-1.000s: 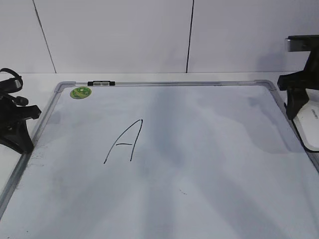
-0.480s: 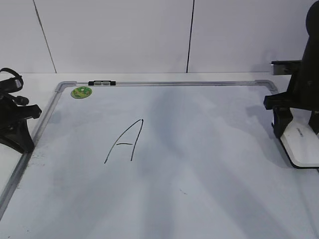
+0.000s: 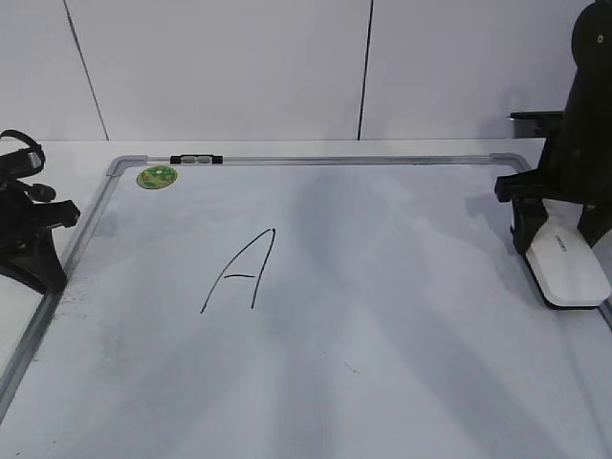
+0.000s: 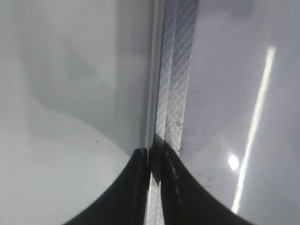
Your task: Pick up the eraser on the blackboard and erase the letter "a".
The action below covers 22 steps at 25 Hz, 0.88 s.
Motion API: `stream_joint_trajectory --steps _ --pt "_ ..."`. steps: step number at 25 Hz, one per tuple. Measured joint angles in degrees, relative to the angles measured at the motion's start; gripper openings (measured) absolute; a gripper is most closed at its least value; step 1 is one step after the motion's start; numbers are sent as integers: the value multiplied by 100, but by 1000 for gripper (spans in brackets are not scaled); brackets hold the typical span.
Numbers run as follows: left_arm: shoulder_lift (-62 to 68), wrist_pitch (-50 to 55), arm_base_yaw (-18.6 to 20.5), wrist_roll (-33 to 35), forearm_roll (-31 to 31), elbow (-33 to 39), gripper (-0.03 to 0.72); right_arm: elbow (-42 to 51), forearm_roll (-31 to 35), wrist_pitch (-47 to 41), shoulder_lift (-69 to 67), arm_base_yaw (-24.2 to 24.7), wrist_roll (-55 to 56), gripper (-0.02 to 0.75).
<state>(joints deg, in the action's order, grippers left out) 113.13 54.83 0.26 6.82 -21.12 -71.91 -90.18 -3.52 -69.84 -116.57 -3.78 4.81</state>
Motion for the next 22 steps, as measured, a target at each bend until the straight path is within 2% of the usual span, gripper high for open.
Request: stream_joint_trajectory --steps 22 --pt "0 -26 0 0 -8 0 67 -69 -114 21 -196 35 0 533"
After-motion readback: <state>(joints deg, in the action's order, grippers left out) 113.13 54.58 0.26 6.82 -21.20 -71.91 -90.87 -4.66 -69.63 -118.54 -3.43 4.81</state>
